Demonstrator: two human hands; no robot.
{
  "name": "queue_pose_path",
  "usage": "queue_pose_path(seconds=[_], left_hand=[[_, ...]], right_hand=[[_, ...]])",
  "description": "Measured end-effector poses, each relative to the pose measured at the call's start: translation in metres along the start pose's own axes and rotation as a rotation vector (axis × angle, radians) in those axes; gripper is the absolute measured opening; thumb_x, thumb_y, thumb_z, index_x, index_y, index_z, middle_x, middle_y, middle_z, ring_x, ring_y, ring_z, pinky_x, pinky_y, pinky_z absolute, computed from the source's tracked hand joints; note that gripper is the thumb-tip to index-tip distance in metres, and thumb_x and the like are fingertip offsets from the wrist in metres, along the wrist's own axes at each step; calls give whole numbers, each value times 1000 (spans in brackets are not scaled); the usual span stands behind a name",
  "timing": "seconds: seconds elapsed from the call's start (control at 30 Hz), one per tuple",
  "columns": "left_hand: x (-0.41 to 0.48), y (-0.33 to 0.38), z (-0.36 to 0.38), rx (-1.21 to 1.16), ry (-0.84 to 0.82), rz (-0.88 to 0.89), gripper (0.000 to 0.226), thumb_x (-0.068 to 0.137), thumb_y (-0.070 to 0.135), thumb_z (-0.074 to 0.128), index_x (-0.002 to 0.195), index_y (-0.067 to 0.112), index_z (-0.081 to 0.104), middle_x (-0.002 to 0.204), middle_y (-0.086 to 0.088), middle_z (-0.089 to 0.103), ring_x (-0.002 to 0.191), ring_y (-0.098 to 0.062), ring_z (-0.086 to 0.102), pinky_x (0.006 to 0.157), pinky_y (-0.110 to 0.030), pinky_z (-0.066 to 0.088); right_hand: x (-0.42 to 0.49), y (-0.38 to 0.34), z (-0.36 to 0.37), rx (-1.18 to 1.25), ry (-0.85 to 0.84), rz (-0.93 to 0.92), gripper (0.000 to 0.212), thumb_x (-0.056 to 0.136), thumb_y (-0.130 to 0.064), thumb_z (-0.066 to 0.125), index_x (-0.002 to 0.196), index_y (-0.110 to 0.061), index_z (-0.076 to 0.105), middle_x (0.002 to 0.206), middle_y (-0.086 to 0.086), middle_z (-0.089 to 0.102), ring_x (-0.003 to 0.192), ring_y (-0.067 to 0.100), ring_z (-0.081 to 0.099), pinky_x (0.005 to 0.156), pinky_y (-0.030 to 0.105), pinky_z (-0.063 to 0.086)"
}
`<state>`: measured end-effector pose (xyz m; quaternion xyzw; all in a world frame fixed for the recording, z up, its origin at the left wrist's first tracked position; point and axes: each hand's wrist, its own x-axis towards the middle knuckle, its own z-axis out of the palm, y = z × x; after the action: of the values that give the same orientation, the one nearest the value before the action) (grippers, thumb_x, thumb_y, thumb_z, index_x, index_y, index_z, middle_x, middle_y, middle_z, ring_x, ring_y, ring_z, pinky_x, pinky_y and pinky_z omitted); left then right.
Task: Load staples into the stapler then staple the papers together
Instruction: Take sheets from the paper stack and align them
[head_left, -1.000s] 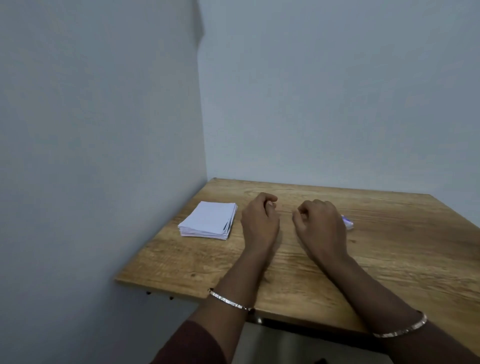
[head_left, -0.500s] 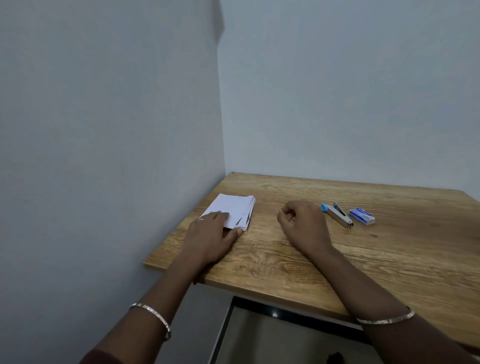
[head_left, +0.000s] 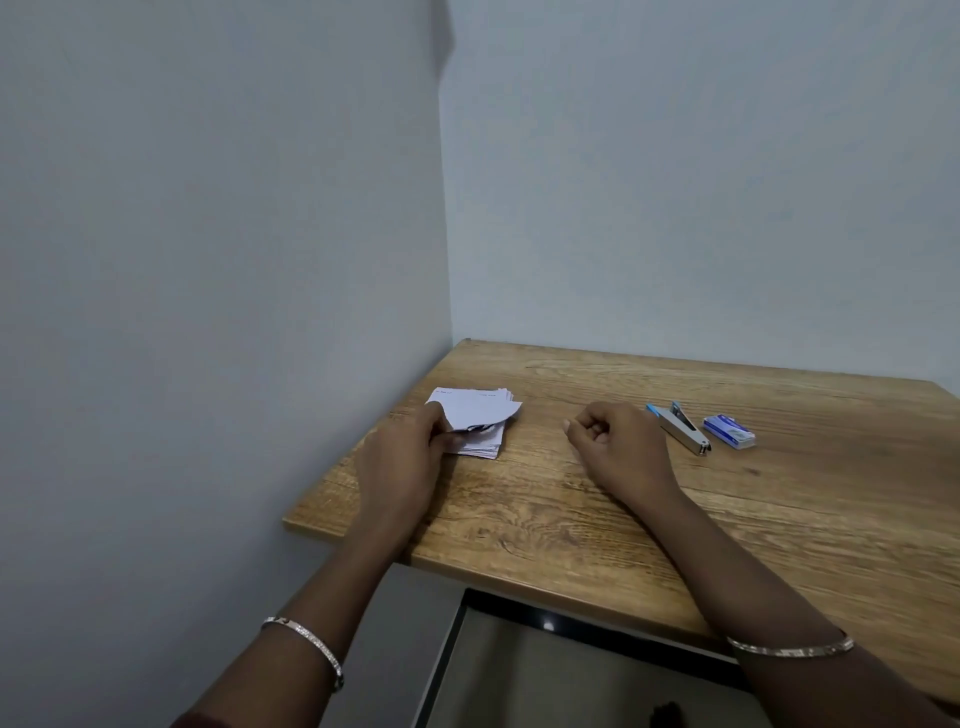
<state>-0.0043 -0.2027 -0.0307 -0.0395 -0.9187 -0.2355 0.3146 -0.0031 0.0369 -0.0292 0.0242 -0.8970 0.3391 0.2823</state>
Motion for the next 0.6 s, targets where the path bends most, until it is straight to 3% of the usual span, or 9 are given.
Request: queue_pose_path(seconds=[0.13, 0.27, 0.47, 0.6], left_hand=[[0, 3, -3, -78, 35, -89, 28, 72, 48, 79, 69, 25, 66, 63, 9, 65, 66, -16, 61, 52, -29, 40], [-1, 2, -6, -118, 43, -101, 31, 69, 59, 78, 66, 29, 72, 62, 11, 66, 63, -11, 59, 50, -28, 41], [-2, 0, -8, -164, 35, -76, 25, 78, 39, 79, 65, 24, 66, 66, 7, 70, 66, -17, 64, 52, -34, 50], [-2, 2, -13, -223, 59, -224, 33, 60, 49, 87, 50, 38, 58, 52, 23, 56, 54, 5, 51, 45, -22, 28]], right_hand=[[-1, -1, 0, 19, 3, 10, 21, 89, -29, 72, 71, -18, 73, 63, -8, 65, 61, 3, 55, 54, 22, 36], [-1, -3, 0, 40, 7, 15, 20, 89, -28, 73, 72, -17, 74, 61, -9, 63, 59, 3, 55, 54, 21, 37], [-1, -3, -2, 56, 11, 29, 20, 89, -27, 73, 72, -16, 74, 65, -3, 67, 64, 10, 59, 58, 25, 44], [0, -4, -3, 69, 12, 41, 20, 89, -27, 73, 73, -15, 74, 68, -2, 68, 69, 14, 62, 66, 31, 51]])
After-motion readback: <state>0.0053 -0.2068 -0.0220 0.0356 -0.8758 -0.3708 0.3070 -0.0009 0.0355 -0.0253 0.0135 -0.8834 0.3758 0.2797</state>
